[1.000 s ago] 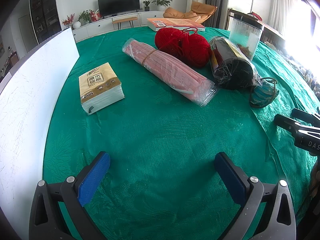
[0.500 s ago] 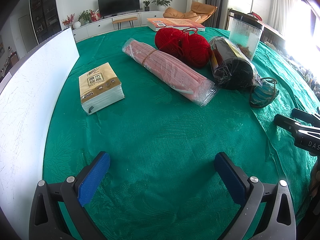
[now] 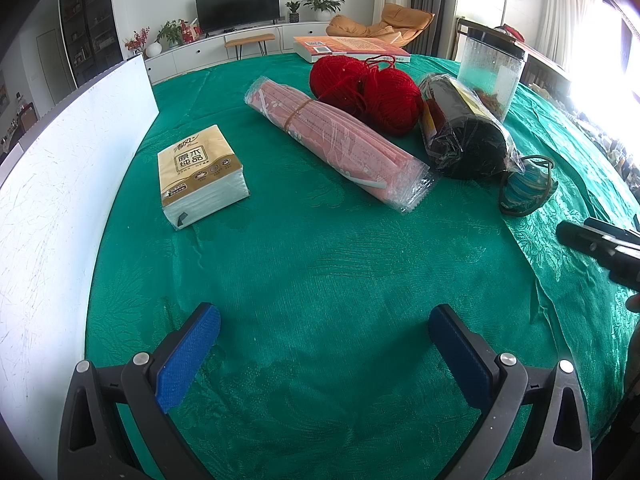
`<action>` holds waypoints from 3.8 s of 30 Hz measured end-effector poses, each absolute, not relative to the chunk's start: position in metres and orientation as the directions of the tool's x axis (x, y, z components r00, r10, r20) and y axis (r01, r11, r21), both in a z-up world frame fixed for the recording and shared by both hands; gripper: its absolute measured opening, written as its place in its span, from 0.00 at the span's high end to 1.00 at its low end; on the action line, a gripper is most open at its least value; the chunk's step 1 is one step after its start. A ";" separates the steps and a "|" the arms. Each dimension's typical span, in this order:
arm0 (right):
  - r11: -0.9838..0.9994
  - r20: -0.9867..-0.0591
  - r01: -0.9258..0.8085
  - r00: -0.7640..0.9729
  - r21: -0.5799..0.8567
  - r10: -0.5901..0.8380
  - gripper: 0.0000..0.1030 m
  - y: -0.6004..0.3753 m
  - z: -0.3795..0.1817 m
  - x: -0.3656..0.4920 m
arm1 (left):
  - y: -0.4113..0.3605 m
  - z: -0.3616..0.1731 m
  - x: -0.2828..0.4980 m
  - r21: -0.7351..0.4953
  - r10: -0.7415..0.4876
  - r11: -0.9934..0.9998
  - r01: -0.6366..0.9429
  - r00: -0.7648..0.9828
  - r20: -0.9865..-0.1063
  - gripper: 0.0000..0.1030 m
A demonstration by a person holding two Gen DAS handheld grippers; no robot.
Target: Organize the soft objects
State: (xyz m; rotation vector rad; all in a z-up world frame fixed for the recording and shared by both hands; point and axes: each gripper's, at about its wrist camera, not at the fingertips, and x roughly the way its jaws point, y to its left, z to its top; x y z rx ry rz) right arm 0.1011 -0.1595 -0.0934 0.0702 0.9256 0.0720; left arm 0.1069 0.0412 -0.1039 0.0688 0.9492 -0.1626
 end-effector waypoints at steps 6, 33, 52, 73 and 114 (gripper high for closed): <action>0.964 -0.693 -0.080 0.681 0.252 0.238 0.15 -0.158 -0.065 0.120 | 0.041 -0.104 0.107 -0.013 -0.108 0.986 0.169 0.571 -0.814 0.00; 0.909 -0.659 -0.056 0.670 0.412 0.341 0.57 -0.211 -0.059 0.083 | 0.100 -0.075 0.203 -0.143 -0.063 0.982 -0.122 0.505 -0.861 0.00; 0.905 -0.621 -0.003 0.727 0.426 0.295 0.57 -0.230 -0.040 0.081 | 0.117 0.015 0.101 -0.367 -0.306 0.930 0.038 0.635 -0.709 0.47; 0.612 -0.630 -0.723 0.320 0.319 0.707 0.22 0.152 0.052 0.057 | 0.347 0.031 -0.018 -0.052 0.312 0.871 -0.488 0.633 -0.709 0.00; 0.997 -0.792 -0.073 0.607 0.025 0.064 0.16 -0.169 -0.100 0.112 | 0.047 -0.107 0.136 -0.012 -0.037 0.999 0.047 0.581 -0.813 0.00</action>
